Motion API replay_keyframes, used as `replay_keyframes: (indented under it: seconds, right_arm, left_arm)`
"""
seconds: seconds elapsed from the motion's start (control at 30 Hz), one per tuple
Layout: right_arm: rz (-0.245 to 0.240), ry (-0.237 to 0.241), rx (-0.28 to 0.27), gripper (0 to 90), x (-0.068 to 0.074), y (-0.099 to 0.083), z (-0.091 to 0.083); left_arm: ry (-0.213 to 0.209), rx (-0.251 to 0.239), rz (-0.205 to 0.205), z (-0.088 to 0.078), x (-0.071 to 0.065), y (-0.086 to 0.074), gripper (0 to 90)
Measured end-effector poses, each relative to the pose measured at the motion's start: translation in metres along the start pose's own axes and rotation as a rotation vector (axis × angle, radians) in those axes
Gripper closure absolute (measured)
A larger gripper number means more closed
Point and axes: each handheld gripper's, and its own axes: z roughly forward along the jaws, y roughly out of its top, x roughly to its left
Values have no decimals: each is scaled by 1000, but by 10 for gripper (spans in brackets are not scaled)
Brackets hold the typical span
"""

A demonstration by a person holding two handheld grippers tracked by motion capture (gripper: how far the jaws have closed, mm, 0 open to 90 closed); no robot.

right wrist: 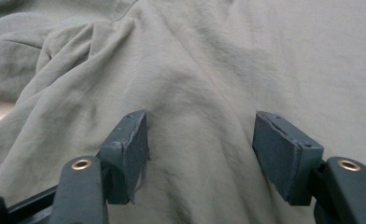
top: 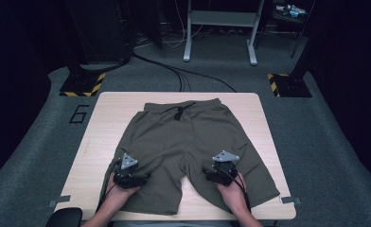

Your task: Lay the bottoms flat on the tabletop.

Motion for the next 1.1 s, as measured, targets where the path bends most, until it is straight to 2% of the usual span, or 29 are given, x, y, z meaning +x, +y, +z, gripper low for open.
replay_keyframes:
  seconds: [0.07,0.1,0.17,0.2,0.23,0.3,0.33,0.37,0.43,0.47,0.5,0.57,0.63,0.67,0.77,0.8,0.9,1.1]
  right_arm:
    - [-5,7,0,351,3,-4,-5]
    - [-8,9,-2,351,4,-7,-8]
    - [-19,21,3,351,7,-11,-13]
    - [-24,25,-2,351,8,-13,-14]
    - [-20,33,4,346,8,-13,-16]
    - [-21,54,4,321,6,-13,-15]
    - [-14,64,0,320,4,-12,-15]
    - [-1,74,-10,321,2,-10,-15]
    - [22,90,-56,333,-4,-2,-18]
    - [11,92,-71,335,-8,2,-20]
    - [-6,86,-70,334,-12,6,-20]
    - [-28,98,-61,332,-20,14,-18]
    - [-33,107,-56,329,-28,20,-15]
    - [-26,116,-49,329,-32,23,-13]
    - [-55,100,-52,326,-47,34,-9]
    - [-55,100,-52,326,-47,34,-9]
    - [-63,89,-56,331,-61,40,-4]
    - [-42,72,-45,333,-88,43,0]
  left_arm:
    - [-1,7,0,-5,-2,-3,297]
    - [-4,1,-22,-7,-3,-5,298]
    - [-27,3,-45,-11,-1,-7,298]
    - [-40,7,-41,-11,1,-7,300]
    - [-50,12,-50,-11,4,-6,302]
    - [-69,15,-100,-10,10,0,317]
    - [-79,5,-108,-11,13,2,325]
    - [-65,-5,-108,-12,15,4,324]
    - [-70,-20,-93,-15,20,11,322]
    - [-63,-25,-101,-15,23,15,319]
    - [-69,-28,-100,-15,27,20,321]
    - [-61,-13,-64,-15,34,29,321]
    - [-72,-8,-50,-16,42,37,326]
    - [-68,-15,-53,-15,45,40,330]
    - [-57,-46,-68,-14,56,48,352]
    - [-51,-45,-61,-12,60,50,352]
    - [-59,-33,-87,-8,72,53,346]
    - [-58,-27,-93,-4,98,53,348]
